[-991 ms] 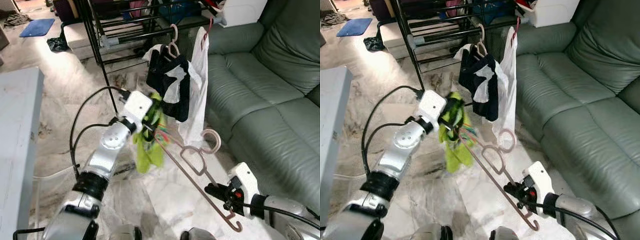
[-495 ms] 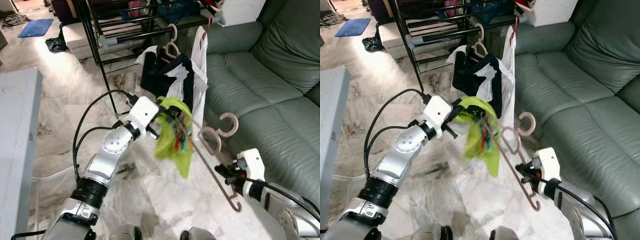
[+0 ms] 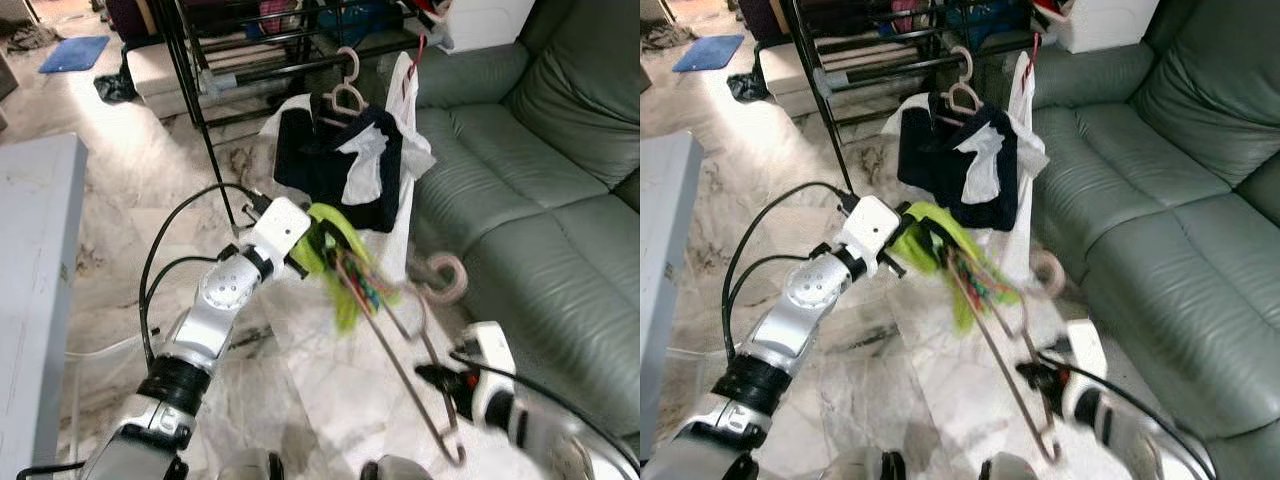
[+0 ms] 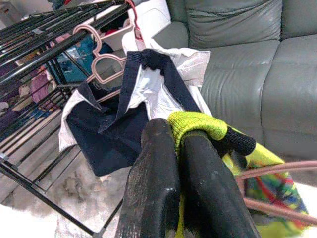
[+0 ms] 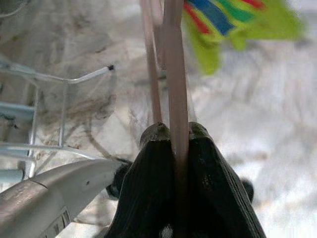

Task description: Hang hanger

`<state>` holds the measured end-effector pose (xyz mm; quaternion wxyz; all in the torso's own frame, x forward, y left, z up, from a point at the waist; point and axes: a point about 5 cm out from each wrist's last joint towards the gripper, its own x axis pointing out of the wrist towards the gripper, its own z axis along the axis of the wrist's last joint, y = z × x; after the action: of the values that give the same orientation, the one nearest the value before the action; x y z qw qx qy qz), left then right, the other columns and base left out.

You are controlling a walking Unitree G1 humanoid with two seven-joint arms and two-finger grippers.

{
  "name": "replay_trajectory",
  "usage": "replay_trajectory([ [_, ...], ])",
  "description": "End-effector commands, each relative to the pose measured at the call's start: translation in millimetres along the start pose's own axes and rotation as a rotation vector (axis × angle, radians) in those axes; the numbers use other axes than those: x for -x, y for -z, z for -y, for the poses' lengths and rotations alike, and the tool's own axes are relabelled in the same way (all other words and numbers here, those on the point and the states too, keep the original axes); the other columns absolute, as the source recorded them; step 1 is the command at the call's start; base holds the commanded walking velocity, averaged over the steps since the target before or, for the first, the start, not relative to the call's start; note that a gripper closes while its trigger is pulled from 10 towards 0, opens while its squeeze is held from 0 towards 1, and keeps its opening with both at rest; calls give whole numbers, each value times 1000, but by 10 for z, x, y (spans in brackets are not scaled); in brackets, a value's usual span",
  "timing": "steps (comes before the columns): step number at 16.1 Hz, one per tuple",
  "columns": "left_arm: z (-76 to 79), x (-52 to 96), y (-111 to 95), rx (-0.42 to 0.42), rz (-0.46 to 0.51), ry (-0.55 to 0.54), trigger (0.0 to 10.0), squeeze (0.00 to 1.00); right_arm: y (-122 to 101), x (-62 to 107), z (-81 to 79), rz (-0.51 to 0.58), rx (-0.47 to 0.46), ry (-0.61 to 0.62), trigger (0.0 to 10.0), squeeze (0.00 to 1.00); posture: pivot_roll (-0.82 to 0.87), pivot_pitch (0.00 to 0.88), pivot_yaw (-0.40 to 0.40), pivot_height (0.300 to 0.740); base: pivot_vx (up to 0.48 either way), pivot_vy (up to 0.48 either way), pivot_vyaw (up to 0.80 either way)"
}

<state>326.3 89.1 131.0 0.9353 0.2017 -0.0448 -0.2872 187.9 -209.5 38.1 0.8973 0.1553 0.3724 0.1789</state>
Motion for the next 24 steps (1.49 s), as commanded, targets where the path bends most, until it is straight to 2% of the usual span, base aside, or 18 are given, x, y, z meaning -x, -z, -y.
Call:
replay_trajectory([
  [1, -89, -11, -49, -15, 12, -34, 10000, 0, -58, 110, 135, 43, -31, 107, 10000, 0, -84, 44, 13, 740, 0, 0, 0],
  [3, -78, -18, -23, -16, 4, -32, 10000, 0, -91, 231, 287, 93, -72, 246, 10000, 0, -95, 44, 19, 740, 0, 0, 0],
  [6, -55, -43, -21, -33, 2, -21, 10000, 0, -260, 340, 406, 159, -47, 377, 10000, 0, -101, 43, 22, 740, 0, 0, 0],
  [7, -45, -50, -17, -57, 1, -10, 10000, 0, -407, 352, 436, 219, -11, 426, 10000, 0, -103, 38, 22, 740, 0, 0, 0],
  [8, -31, -47, 3, -72, -12, -4, 10000, 0, -524, 329, 415, 282, -33, 414, 10000, 0, -98, 35, 20, 740, 0, 0, 0],
  [9, -10, -45, 27, -102, -26, 2, 10000, 0, -579, 268, 307, 286, -49, 315, 10000, 0, -96, 33, 19, 740, 0, 0, 0],
  [10, 27, -41, 43, -116, -34, 22, 10000, 0, -549, 195, 140, 223, -34, 189, 10000, 0, -93, 31, 17, 740, 0, 0, 0],
  [12, 43, -42, 34, -125, -26, 28, 10000, 0, -406, 161, 21, 133, 6, 99, 10000, 0, -91, 26, 8, 740, 0, 0, 0],
  [14, 69, -43, 13, -108, -14, 57, 10000, 0, -279, 164, 153, 114, -62, 208, 10000, 0, -94, 27, 9, 740, 0, 0, 0],
  [16, 111, -38, -1, -105, 0, 84, 10000, 0, -263, 191, 263, 138, -68, 316, 10000, 0, -98, 28, 13, 740, 0, 0, 0],
  [17, 148, -37, -30, -96, 23, 101, 10000, 0, -351, 241, 406, 217, -52, 450, 10000, 0, -98, 28, 13, 740, 0, 0, 0],
  [19, 206, -43, -144, -61, 88, 135, 10000, 0, -525, 280, 496, 343, -107, 497, 10000, 0, -98, 28, 13, 740, 0, 0, 0],
  [20, 266, -51, -261, -28, 148, 162, 10000, 0, -657, 287, 558, 441, -176, 539, 10000, 0, -98, 29, 20, 740, 0, 0, 0],
  [22, 434, -13, -415, 36, 240, 246, 10000, 0, -849, 239, 551, 589, -319, 527, 10000, 0, -92, 28, 17, 740, 0, 0, 0],
  [23, 516, 12, -457, 60, 265, 289, 10000, 0, -923, 200, 521, 633, -357, 502, 10000, 0, -92, 28, 17, 740, 0, 0, 0],
  [24, 637, 40, -481, 56, 282, 334, 10000, 0, -1039, 94, 384, 676, -424, 394, 10000, 0, -84, 27, 15, 740, 0, 0, 0],
])
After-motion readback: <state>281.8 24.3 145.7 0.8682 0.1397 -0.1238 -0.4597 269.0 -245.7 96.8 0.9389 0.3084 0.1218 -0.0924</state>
